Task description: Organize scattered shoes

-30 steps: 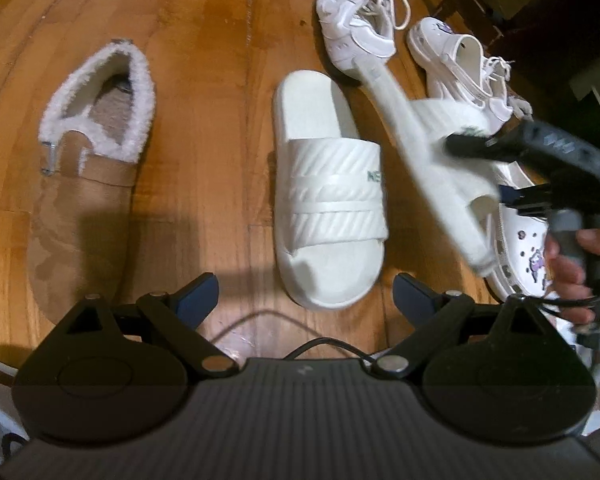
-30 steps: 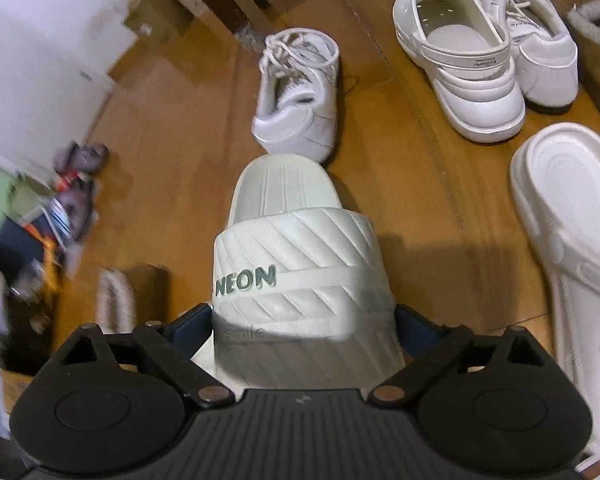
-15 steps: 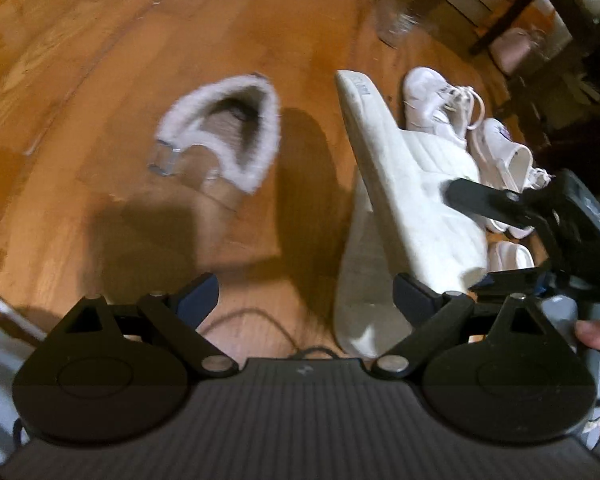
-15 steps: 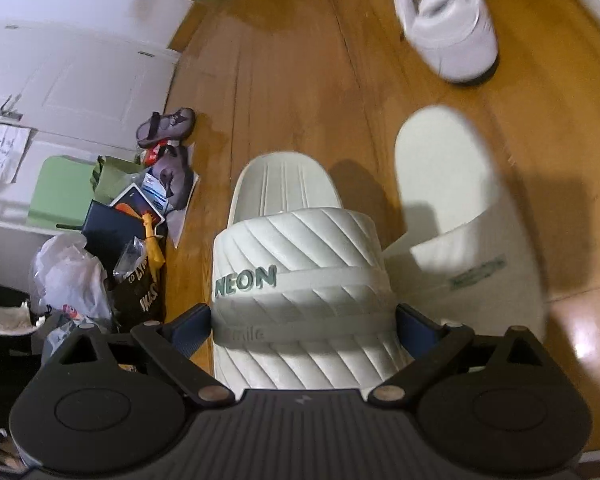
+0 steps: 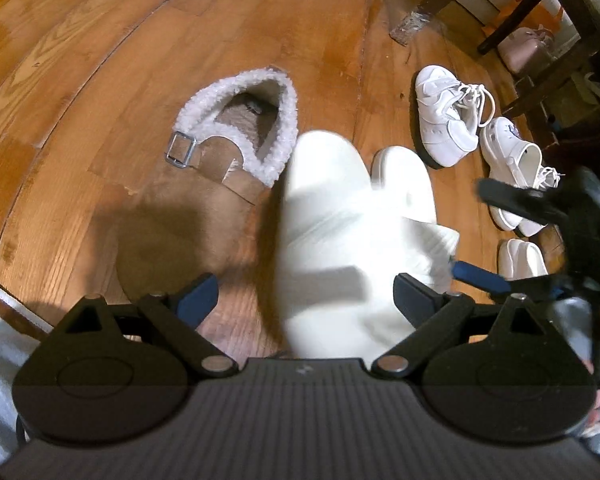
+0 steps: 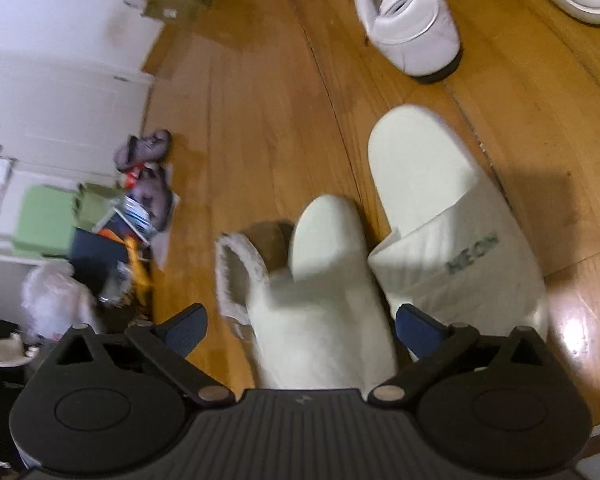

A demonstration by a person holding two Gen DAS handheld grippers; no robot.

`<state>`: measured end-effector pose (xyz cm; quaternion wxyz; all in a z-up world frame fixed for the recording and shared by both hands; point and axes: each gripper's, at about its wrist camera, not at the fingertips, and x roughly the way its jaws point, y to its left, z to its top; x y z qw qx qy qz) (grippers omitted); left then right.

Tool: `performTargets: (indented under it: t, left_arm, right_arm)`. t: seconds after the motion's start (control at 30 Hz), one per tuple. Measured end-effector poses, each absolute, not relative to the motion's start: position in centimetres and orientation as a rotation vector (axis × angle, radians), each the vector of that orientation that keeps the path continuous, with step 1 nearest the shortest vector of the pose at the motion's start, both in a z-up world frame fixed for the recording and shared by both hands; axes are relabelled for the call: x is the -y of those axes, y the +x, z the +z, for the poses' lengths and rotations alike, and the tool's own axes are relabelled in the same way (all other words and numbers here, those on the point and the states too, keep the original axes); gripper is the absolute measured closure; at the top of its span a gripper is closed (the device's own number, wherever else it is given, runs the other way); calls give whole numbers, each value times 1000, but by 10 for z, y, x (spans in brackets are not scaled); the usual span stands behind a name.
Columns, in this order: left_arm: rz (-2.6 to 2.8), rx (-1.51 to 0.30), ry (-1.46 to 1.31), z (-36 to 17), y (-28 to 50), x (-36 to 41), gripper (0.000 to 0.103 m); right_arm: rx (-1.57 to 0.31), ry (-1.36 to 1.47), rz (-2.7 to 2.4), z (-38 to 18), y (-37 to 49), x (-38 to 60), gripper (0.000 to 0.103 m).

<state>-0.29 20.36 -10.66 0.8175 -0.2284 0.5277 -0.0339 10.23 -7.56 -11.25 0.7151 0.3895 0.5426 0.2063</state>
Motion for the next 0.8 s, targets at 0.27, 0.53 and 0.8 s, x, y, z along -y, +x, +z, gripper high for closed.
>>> performTargets:
  t: [0.27, 0.53, 0.8]
  left_arm:
    - [-71, -1140, -516, -109, 0, -217, 8]
    - [-48, -1132, -520, -104, 1, -224, 8]
    - [-13, -1110, -519, -94, -2, -225, 8]
  right_arm:
    - [-1132, 127, 619, -96, 77, 50, 3]
    - [-1138, -156, 745, -124, 45, 15, 10]
    - [-1096, -277, 616, -132, 33, -10, 82]
